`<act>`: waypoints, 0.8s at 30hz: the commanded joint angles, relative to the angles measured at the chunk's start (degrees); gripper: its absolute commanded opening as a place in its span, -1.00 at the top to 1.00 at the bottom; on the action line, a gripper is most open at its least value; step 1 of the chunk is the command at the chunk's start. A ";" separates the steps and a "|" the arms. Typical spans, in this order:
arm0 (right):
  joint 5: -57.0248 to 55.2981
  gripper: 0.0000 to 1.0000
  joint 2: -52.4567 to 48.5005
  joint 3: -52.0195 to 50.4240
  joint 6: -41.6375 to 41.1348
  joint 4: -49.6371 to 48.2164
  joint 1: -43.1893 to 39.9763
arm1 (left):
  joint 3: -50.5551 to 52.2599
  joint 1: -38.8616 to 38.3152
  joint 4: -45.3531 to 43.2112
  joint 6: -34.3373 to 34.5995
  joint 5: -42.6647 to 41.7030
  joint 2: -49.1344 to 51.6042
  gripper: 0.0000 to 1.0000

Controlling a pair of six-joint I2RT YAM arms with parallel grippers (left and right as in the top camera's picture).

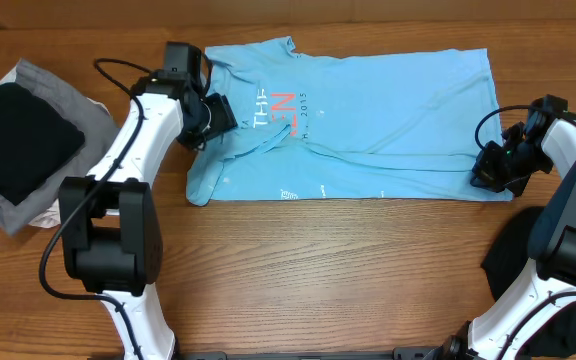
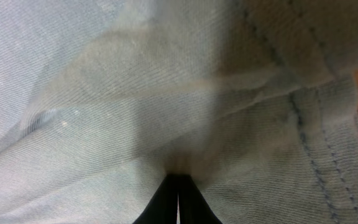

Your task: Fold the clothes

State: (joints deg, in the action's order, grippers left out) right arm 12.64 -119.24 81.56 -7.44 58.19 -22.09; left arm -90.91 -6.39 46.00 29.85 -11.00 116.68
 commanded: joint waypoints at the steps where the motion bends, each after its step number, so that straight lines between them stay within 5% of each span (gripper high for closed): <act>1: -1.18 0.88 -0.59 -1.68 0.44 0.15 0.11 | -0.61 -0.52 4.15 -1.95 -5.55 -0.72 -0.15; 4: -1.18 0.88 -0.59 -1.68 0.44 0.20 0.11 | -0.59 -0.57 12.46 -5.22 -4.20 -0.72 -0.09; 10: -1.18 0.88 -0.59 -1.68 0.44 0.13 0.11 | 0.26 -0.83 24.81 -8.37 13.86 -0.72 -0.03; 19: -1.18 0.88 -0.59 -1.68 0.44 0.15 0.11 | 3.69 -1.64 24.22 -10.80 9.90 -0.72 0.05; 24: -1.18 0.88 -0.59 -1.68 0.44 0.13 0.11 | 6.84 -3.67 22.23 -12.11 13.22 -0.72 -0.07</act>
State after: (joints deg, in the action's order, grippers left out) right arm 12.62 -119.24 81.56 -7.44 58.26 -22.09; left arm -86.19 -8.54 69.12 19.66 -0.25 116.68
